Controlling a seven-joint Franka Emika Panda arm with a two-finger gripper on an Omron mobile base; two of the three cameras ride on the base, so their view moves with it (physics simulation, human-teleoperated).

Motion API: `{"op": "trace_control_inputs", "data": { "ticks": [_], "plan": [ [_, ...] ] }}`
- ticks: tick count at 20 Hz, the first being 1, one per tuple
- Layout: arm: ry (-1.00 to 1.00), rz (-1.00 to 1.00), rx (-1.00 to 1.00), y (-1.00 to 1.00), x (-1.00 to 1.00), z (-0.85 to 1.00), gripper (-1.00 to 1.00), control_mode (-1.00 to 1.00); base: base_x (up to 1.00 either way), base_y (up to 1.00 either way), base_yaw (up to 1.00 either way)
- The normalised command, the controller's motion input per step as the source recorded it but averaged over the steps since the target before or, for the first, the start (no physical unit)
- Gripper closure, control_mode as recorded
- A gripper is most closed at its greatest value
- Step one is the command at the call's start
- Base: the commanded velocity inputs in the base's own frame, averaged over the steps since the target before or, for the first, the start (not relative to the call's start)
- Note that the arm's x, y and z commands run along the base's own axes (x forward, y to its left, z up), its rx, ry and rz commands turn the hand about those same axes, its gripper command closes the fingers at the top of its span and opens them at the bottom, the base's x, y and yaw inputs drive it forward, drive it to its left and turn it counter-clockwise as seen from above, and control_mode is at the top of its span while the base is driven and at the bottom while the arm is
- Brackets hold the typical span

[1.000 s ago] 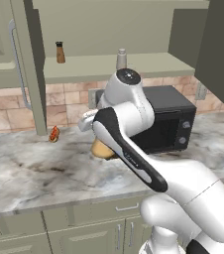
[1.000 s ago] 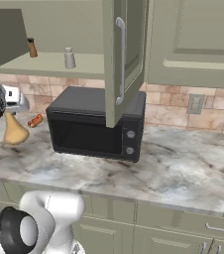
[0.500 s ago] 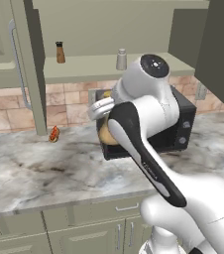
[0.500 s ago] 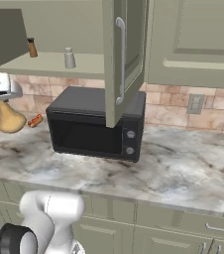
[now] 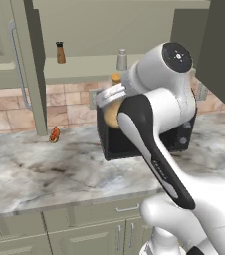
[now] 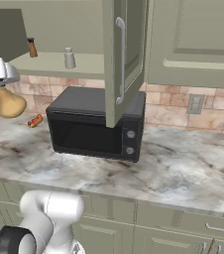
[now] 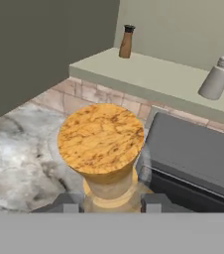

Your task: Pick the shaker and oil and vinegar bottle from the counter and place them in the cabinet.

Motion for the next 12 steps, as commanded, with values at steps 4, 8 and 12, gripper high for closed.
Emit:
{"op": "trace_control_inputs", "data": {
  "ticks": [4,8,12],
  "plan": [
    [-0.13,0.06,0.00,0.00,0.11,0.30,1.00,-1.00,0.00,0.00,0.00],
    [-0.09,0.05,0.00,-0.03,0.23,0.25,1.00,-1.00,0.00,0.00,0.00],
    [-0.09,0.05,0.00,-0.13,0.32,0.19,1.00,-1.00,0.00,0.00,0.00]
  ]
}}
